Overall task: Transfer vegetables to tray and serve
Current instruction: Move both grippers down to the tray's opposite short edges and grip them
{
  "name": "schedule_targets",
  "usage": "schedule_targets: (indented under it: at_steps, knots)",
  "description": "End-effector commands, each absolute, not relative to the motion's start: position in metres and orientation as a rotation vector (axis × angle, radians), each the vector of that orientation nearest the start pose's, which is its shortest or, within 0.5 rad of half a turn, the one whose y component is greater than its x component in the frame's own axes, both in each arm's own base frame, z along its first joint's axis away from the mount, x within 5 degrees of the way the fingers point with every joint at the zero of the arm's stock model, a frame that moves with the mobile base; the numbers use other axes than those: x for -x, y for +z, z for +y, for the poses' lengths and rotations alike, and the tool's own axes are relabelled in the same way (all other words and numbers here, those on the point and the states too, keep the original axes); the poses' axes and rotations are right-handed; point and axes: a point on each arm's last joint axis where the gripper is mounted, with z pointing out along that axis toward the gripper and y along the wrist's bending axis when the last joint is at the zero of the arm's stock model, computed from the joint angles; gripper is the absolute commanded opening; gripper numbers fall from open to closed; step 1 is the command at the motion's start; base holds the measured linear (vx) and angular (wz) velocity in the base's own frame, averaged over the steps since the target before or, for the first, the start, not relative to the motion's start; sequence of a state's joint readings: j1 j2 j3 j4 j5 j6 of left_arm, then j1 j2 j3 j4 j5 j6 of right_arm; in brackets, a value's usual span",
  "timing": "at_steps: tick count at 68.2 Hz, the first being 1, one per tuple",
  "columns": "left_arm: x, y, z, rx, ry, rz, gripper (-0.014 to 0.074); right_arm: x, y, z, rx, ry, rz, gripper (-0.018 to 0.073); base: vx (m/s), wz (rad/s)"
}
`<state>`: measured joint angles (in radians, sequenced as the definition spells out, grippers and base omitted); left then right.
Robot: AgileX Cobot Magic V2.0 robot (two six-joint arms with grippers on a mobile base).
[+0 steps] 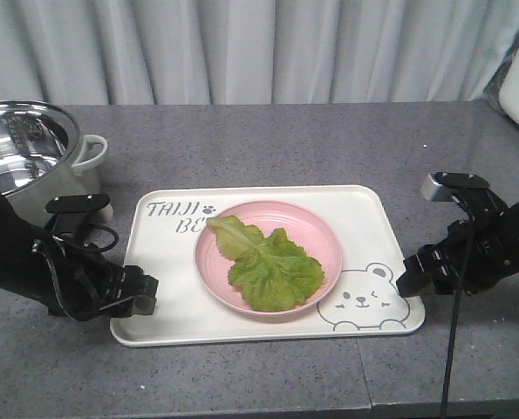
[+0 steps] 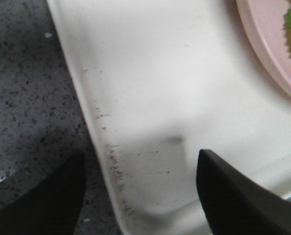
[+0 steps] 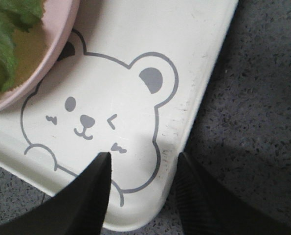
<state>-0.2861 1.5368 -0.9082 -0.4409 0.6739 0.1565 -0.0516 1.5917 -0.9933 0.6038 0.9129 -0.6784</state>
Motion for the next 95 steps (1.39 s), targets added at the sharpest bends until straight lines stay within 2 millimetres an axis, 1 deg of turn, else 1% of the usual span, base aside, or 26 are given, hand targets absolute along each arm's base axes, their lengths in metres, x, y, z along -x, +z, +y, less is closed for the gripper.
schedule_targets:
  at_steps: [1,19,34,44,50,56,64,66,79,83,95]
  knots:
    - [-0.275,0.231,-0.108,-0.18,-0.544,2.691,0.048,-0.299,0.24,0.025,0.381,0.58,2.659,0.0308,0.0,0.0]
    - [-0.275,0.231,-0.108,-0.181,-0.544,2.692,0.048,-0.302,0.239,0.024,0.366,0.554,2.646,0.0308,0.0,0.0]
    - [-0.275,0.231,-0.108,-0.181,-0.544,2.692,0.048,-0.307,0.223,0.024,0.351,0.589,2.704,0.0308,0.0,0.0]
    - [-0.274,0.231,-0.108,-0.191,-0.543,2.696,0.0468,-0.306,0.219,0.025,0.366,0.614,2.731,0.0307,0.0,0.0]
    - [-0.274,0.231,-0.108,-0.2,-0.541,2.695,0.0423,-0.304,0.219,0.026,0.378,0.634,2.745,0.0285,0.0,0.0]
    - [-0.274,0.231,-0.108,-0.199,-0.541,2.694,0.0349,-0.303,0.219,0.026,0.383,0.643,2.751,0.0232,0.0,0.0]
    - [-0.275,0.231,-0.108,-0.197,-0.539,2.688,0.0222,-0.303,0.219,0.026,0.385,0.65,2.754,0.015,0.0,0.0]
    - [-0.275,0.231,-0.108,-0.196,-0.539,2.686,0.0178,-0.302,0.219,0.026,0.385,0.652,2.755,0.0134,0.0,0.0]
    - [-0.275,0.231,-0.108,-0.195,-0.537,2.682,-0.0004,-0.302,0.219,0.027,0.389,0.658,2.759,0.0011,0.0,0.0]
    - [-0.275,0.231,-0.108,-0.194,-0.537,2.682,-0.0009,-0.302,0.219,0.027,0.387,0.663,2.759,-0.0013,0.0,0.0]
    - [-0.274,0.236,-0.107,-0.197,-0.539,2.665,-0.0008,-0.3,0.222,0.028,0.39,0.68,2.759,-0.0008,0.0,0.0]
